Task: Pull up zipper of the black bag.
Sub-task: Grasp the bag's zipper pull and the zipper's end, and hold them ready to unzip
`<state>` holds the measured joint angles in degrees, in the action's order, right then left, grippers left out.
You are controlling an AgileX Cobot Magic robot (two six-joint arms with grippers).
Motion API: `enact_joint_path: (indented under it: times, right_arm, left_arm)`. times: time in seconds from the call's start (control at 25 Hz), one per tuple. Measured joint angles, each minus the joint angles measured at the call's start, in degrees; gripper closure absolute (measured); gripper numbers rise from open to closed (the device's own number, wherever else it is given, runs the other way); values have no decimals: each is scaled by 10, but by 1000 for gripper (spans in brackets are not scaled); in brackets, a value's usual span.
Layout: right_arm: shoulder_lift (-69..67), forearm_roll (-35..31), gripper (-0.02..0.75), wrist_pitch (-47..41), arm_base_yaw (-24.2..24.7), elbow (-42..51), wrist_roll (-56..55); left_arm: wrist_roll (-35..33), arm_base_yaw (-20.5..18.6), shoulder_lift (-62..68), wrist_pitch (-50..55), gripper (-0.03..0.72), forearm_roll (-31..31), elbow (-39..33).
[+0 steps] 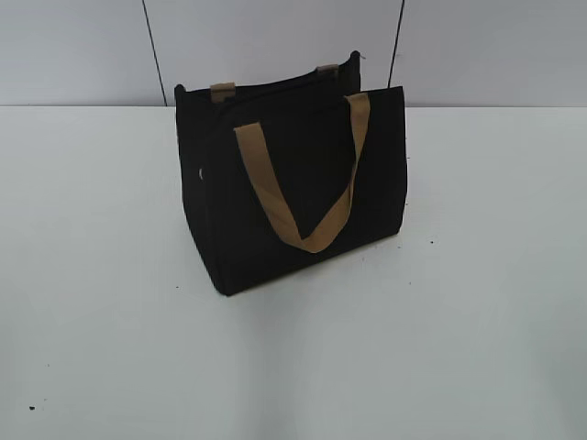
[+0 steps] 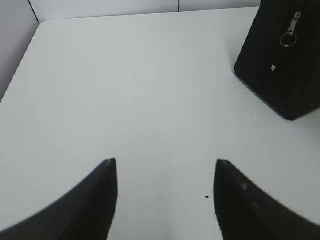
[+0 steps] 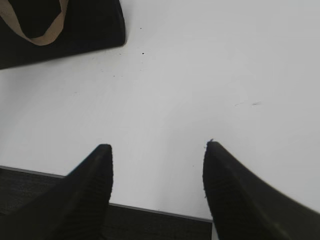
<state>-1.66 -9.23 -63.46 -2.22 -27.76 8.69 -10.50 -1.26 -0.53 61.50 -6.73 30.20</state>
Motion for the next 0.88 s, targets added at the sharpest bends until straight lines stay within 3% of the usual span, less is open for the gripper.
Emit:
enact_joint_path:
  times: [0.88]
  right_arm:
    - [0,0,298,0,0,0,0]
  left_arm:
    - [0,0,0,0,220,0,0]
